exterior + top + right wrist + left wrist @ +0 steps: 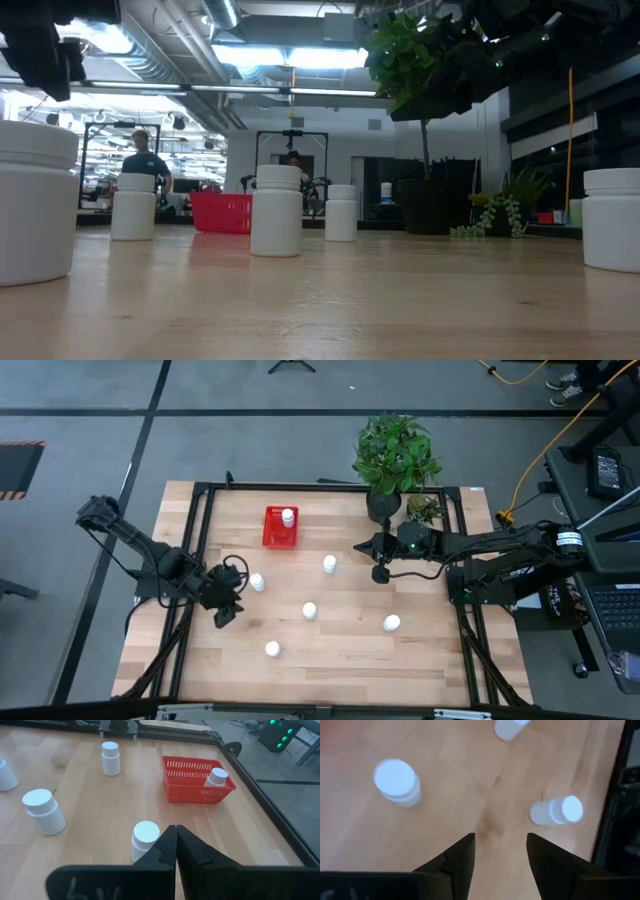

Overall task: Pick and place pill bottles into a basket
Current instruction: Put the white pill bottle into the red bin

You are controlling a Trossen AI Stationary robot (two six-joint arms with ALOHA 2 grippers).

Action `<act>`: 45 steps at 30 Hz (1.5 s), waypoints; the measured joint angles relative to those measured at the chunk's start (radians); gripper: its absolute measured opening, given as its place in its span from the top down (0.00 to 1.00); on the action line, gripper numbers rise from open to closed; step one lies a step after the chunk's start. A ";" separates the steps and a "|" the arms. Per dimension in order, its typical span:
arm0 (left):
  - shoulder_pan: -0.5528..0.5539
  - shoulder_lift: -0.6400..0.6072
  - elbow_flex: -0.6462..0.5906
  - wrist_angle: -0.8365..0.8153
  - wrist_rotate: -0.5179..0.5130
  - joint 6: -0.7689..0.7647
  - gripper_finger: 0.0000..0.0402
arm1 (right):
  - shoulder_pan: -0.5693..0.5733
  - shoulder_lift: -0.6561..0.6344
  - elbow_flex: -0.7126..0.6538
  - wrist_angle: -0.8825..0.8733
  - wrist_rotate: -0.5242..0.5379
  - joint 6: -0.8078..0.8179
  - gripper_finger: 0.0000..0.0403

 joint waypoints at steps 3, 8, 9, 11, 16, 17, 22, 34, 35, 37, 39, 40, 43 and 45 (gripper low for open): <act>-0.034 0.000 0.000 -0.033 -0.076 0.008 0.57 | 0.000 0.000 0.000 -0.001 0.000 0.000 0.97; -0.081 0.000 0.000 -0.159 -0.219 -0.038 0.57 | 0.000 0.000 0.000 -0.026 0.000 0.005 0.97; -0.085 0.000 0.000 -0.173 -0.238 -0.045 0.57 | 0.000 0.000 0.000 -0.029 0.000 0.005 0.97; -0.091 0.000 0.000 -0.178 -0.279 -0.035 0.57 | 0.000 0.000 0.000 -0.032 0.000 0.007 0.97; -0.090 0.001 0.000 -0.169 -0.316 0.061 0.57 | 0.000 0.000 0.000 -0.035 0.000 0.059 0.97; -0.090 0.001 0.000 -0.169 -0.316 0.069 0.57 | 0.000 0.000 0.000 -0.035 0.000 0.067 0.97; -0.089 0.001 0.000 -0.169 -0.343 0.069 0.57 | 0.000 0.000 0.000 -0.035 0.000 0.086 0.97; -0.089 0.001 0.000 -0.169 -0.404 0.043 0.47 | 0.000 0.000 0.000 -0.035 0.000 0.088 0.97; -0.089 0.001 0.000 -0.169 -0.414 0.053 0.46 | 0.000 0.000 0.000 -0.037 0.000 0.092 0.97; -0.089 0.001 0.000 -0.169 -0.414 0.058 0.44 | 0.000 0.000 0.000 -0.043 0.000 0.108 0.97; -0.089 0.001 0.000 -0.168 -0.416 0.057 0.43 | 0.000 0.000 0.000 -0.050 0.000 0.110 0.97; -0.089 0.002 0.000 -0.165 -0.415 0.043 0.43 | 0.000 0.000 0.000 -0.051 0.000 0.110 0.97; -0.084 0.023 0.000 -0.116 -0.395 0.013 0.43 | 0.000 0.000 0.000 -0.053 0.000 0.110 0.97; -0.080 0.061 0.000 -0.109 -0.397 0.052 0.43 | 0.000 0.000 0.000 -0.053 0.000 0.110 0.97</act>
